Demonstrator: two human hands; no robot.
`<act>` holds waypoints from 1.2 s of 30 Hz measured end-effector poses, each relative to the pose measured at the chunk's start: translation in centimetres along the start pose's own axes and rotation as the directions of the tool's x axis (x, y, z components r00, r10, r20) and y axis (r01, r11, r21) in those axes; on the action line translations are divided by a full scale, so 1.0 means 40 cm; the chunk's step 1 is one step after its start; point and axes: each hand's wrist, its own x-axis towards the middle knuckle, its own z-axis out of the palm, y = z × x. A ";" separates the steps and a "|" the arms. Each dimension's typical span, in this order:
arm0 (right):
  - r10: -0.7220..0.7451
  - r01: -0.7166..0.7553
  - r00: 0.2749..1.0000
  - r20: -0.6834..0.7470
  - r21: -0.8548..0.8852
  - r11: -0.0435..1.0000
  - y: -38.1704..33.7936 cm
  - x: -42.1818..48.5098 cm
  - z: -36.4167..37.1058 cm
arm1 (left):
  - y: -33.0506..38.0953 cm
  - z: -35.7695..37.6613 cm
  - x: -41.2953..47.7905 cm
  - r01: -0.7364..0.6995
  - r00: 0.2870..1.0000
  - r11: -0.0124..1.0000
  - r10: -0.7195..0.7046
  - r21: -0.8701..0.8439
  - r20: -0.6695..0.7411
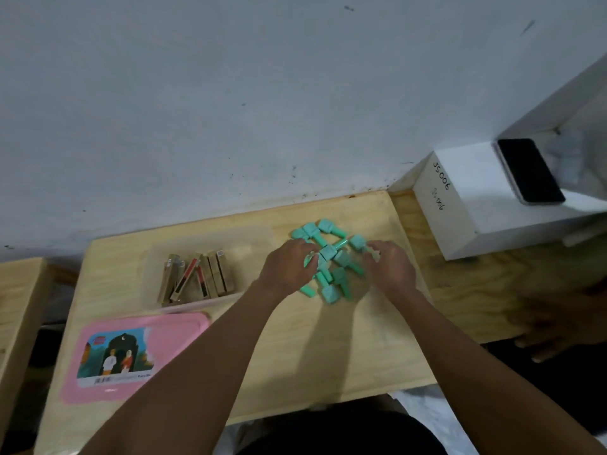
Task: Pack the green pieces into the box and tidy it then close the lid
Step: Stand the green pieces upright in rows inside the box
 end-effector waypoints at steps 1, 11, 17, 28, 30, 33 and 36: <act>0.016 -0.015 0.999 0.040 -0.017 1.000 0.011 0.022 -0.004 | 0.010 0.006 0.027 0.013 0.997 0.999 -0.015 0.040 0.071; 0.021 0.003 0.987 0.161 -0.151 0.989 0.059 0.124 0.019 | 0.073 0.096 0.266 -0.016 0.936 0.951 -0.094 0.309 0.340; -0.028 0.047 0.982 0.188 -0.099 0.994 0.081 0.143 0.004 | 0.054 0.130 0.330 -0.128 0.933 0.882 -0.048 0.453 0.357; 0.014 -0.103 0.978 0.208 0.421 0.901 0.084 0.164 -0.003 | 0.034 0.131 0.342 -0.073 0.959 0.952 -0.015 0.298 0.282; -0.002 -0.107 0.978 0.208 0.513 0.852 0.070 0.157 -0.009 | 0.033 0.113 0.334 0.039 0.968 0.992 -0.068 0.122 0.241; -0.024 -0.103 0.981 0.190 0.631 0.769 0.035 0.146 -0.025 | 0.033 0.063 0.313 0.180 0.978 0.965 -0.155 -0.190 0.139; -0.058 -0.107 0.976 0.210 0.692 0.714 -0.007 0.134 -0.048 | 0.023 -0.003 0.268 0.300 0.953 0.825 -0.280 -0.479 0.114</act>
